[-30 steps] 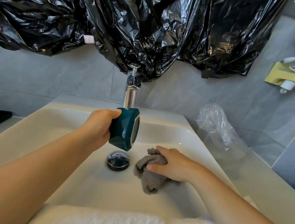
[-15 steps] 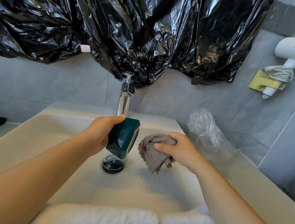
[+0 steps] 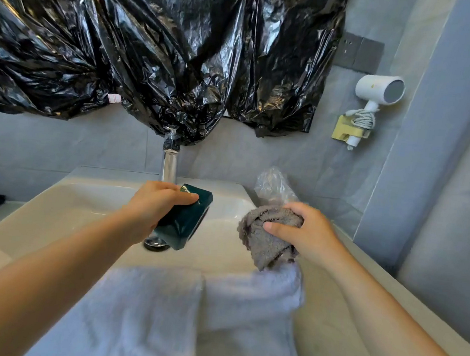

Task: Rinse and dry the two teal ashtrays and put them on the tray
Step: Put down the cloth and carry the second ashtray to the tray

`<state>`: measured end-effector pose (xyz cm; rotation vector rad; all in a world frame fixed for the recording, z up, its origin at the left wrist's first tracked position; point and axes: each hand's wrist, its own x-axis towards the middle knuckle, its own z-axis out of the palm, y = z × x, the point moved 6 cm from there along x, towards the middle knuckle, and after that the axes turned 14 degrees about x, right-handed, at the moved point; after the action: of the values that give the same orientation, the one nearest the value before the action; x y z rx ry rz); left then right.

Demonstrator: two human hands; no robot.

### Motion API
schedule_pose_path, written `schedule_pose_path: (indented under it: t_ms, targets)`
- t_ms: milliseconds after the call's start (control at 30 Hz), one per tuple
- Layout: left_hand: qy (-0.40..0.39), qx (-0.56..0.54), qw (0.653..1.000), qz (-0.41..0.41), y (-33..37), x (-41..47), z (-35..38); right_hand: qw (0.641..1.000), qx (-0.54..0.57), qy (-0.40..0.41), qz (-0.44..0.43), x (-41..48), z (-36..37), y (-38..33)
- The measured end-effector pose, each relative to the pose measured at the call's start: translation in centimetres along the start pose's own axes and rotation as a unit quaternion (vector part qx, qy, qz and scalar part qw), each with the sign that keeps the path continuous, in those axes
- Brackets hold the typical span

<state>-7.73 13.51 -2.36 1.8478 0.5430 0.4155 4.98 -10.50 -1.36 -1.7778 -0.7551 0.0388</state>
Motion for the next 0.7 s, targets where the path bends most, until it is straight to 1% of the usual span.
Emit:
schedule_pose_path:
  t_ms: [167,267,433,567,633,700]
  targets:
    - [-0.025,0.037,0.997,0.061,3.4,-5.5,2.3,0.998,-0.017,0.049,0.023,-5.7,-6.4,1.1]
    - [-0.05,0.052,0.995,0.071,4.5,-8.5,4.6,0.996,-0.02,0.075,0.04,-8.9,-8.9,2.7]
    - [-0.077,0.089,0.99,0.074,4.2,-12.6,8.4,0.989,-0.045,0.103,0.098,-13.9,-10.9,7.4]
    - [-0.092,0.12,0.985,0.085,3.3,-15.2,10.4,0.978,-0.104,0.089,0.155,-16.9,-11.1,12.4]
    - [-0.091,0.142,0.981,0.1,3.0,-16.2,10.9,0.977,-0.089,0.078,0.18,-18.1,-11.0,14.1]
    - [-0.091,0.157,0.977,0.112,2.7,-17.0,11.1,0.974,-0.105,0.069,0.186,-18.7,-11.1,14.4]
